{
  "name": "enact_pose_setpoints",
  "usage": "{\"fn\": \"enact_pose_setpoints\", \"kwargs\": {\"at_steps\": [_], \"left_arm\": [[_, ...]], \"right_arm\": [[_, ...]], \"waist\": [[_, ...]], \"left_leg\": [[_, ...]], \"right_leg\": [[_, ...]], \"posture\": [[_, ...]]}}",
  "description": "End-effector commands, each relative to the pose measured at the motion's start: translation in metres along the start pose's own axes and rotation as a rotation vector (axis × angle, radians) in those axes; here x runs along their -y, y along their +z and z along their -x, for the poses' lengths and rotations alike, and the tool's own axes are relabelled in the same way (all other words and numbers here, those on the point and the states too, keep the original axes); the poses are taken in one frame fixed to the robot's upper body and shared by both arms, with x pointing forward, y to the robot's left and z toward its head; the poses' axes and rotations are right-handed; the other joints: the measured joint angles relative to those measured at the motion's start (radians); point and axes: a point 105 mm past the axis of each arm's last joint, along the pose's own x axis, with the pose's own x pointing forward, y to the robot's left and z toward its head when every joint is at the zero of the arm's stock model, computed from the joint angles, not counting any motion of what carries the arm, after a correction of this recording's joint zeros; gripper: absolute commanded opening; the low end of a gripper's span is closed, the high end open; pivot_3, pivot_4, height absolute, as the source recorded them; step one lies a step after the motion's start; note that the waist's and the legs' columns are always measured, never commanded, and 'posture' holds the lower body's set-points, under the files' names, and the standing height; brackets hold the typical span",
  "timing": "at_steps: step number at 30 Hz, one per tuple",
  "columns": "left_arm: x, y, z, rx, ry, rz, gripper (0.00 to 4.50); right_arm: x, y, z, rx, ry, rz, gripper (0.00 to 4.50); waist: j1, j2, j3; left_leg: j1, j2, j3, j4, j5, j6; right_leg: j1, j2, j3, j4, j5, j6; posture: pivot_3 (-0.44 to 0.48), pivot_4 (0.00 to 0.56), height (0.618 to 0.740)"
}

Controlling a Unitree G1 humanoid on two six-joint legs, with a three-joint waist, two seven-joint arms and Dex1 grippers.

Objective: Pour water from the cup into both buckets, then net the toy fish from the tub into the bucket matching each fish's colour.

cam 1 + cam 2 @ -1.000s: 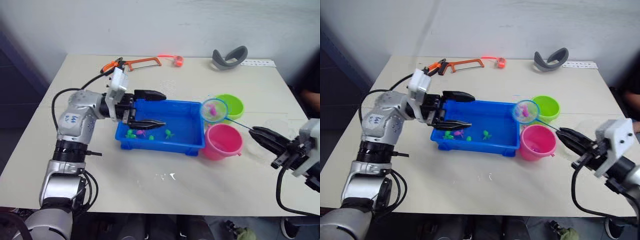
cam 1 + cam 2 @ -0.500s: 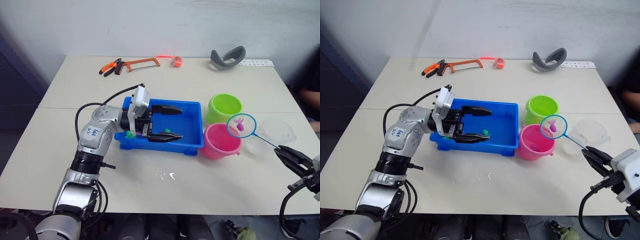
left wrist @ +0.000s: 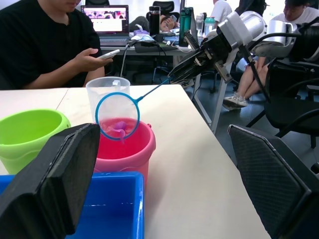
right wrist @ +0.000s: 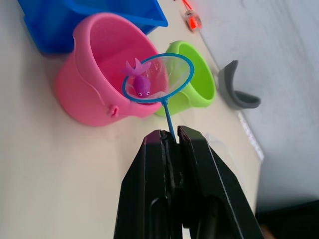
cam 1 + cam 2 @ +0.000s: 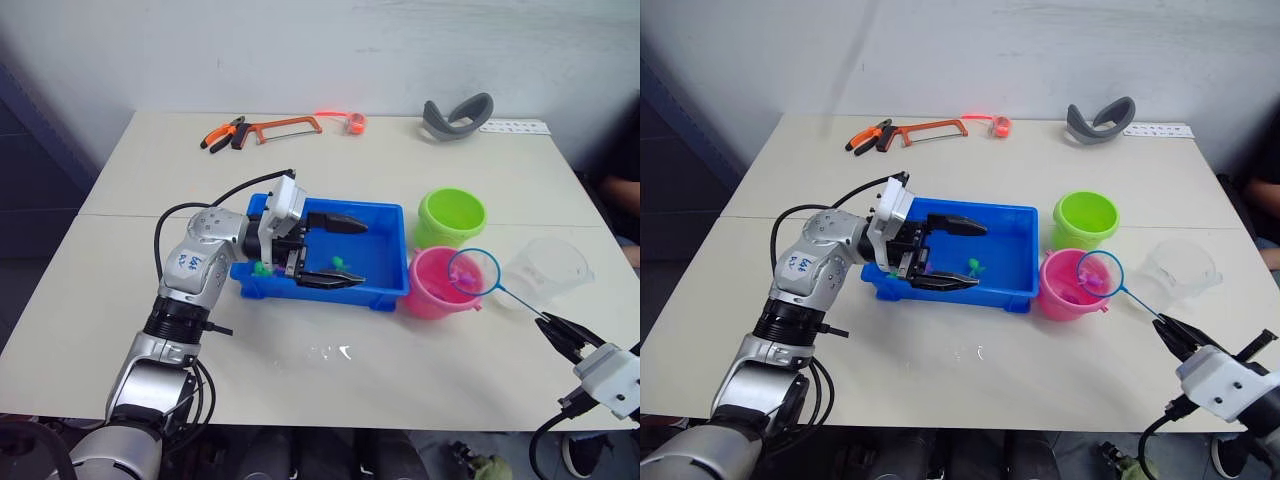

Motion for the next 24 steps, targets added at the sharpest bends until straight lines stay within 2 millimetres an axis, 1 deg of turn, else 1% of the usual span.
{"fn": "enact_pose_setpoints", "kwargs": {"at_steps": [1,3,5,6,8,9,11,13,16,19,22,24], "left_arm": [[0.002,0.007,-0.001,0.006,-0.016,-0.052,4.47],[0.002,0.007,-0.001,0.008,-0.017,-0.052,4.47],[0.003,0.006,-0.001,0.01,-0.022,-0.054,4.47],[0.003,0.007,-0.001,0.012,-0.023,-0.055,4.47],[0.002,0.007,-0.001,0.014,-0.024,-0.058,4.47],[0.002,0.007,-0.001,0.016,-0.023,-0.06,4.47],[0.002,0.006,-0.001,0.017,-0.022,-0.063,4.47],[0.004,0.004,0.0,0.005,-0.028,-0.055,4.47],[0.006,0.001,0.0,-0.002,-0.031,-0.045,4.47],[0.007,-0.001,0.0,0.001,-0.025,-0.043,4.47],[0.006,-0.002,0.0,0.005,-0.02,-0.044,4.47],[0.005,-0.002,0.001,0.009,-0.009,-0.047,4.47]], "right_arm": [[0.011,0.004,0.004,0.018,-0.067,0.117,0.0],[0.013,0.008,0.003,0.035,-0.074,0.205,0.0],[0.01,0.008,0.002,0.042,-0.051,0.274,0.0],[0.008,0.008,0.003,0.047,-0.033,0.339,0.0],[0.007,0.007,0.004,0.056,-0.034,0.381,0.0],[0.007,0.007,0.004,0.06,-0.036,0.43,0.0],[0.014,0.011,0.005,0.071,-0.086,0.536,0.0],[0.018,0.01,0.005,0.063,-0.114,0.592,0.0],[0.015,0.007,0.005,0.07,-0.112,0.625,0.0],[0.015,0.014,0.002,0.103,-0.125,0.667,0.0],[0.011,0.017,-0.001,0.123,-0.117,0.618,0.0],[0.006,0.018,-0.002,0.139,-0.11,0.513,0.0]], "waist": [[-0.001,0.0,0.0],[-0.001,0.0,0.0],[-0.001,0.0,0.0],[-0.001,0.0,0.0],[0.0,0.0,0.0],[0.0,0.0,0.0],[-0.001,0.0,0.0],[-0.001,0.0,0.0],[-0.002,0.0,0.0],[-0.001,0.0,0.0],[-0.002,0.0,0.0],[-0.001,0.0,0.0]], "left_leg": [[0.0,0.0,0.0,0.0,0.0,0.0],[0.0,0.0,0.0,0.0,0.0,0.0],[0.0,0.0,0.0,0.0,0.0,0.0],[0.0,0.0,0.0,0.0,0.0,0.0],[0.0,0.0,0.0,0.0,0.0,0.0],[0.0,0.0,0.0,0.0,0.0,0.0],[0.0,0.0,0.0,0.0,0.0,0.0],[0.0,0.0,0.0,0.0,0.0,-0.001],[0.001,0.0,0.0,0.0,0.001,-0.001],[0.001,0.0,0.0,0.0,0.001,-0.002],[0.001,0.0,0.0,0.0,0.001,-0.002],[0.001,0.0,0.0,0.0,0.001,-0.002]], "right_leg": [[0.0,0.0,0.0,0.0,0.0,0.0],[0.0,0.0,0.0,0.0,0.0,0.0],[0.0,0.0,0.0,0.0,0.0,0.0],[0.0,0.0,0.0,0.0,0.0,0.0],[0.0,0.0,0.0,0.0,0.0,0.0],[0.0,0.0,0.0,0.0,0.0,0.0],[0.0,0.0,0.0,0.0,0.0,0.0],[0.0,0.0,0.001,0.0,0.0,0.0],[0.0,0.0,0.001,0.0,0.0,0.0],[0.0,0.001,0.001,0.0,0.0,-0.001],[0.0,0.001,0.001,0.0,0.0,-0.001],[0.0,0.001,0.001,0.0,0.0,-0.001]], "posture": [[0.0,0.15,0.74],[0.0,0.15,0.74],[0.0,0.15,0.74],[0.0,0.15,0.74],[0.0,0.15,0.74],[0.0,0.15,0.74],[0.0,0.15,0.74],[0.0,0.15,0.74],[0.0,0.15,0.74],[0.0,0.15,0.74],[0.0,0.15,0.74],[0.0,0.15,0.74]]}}
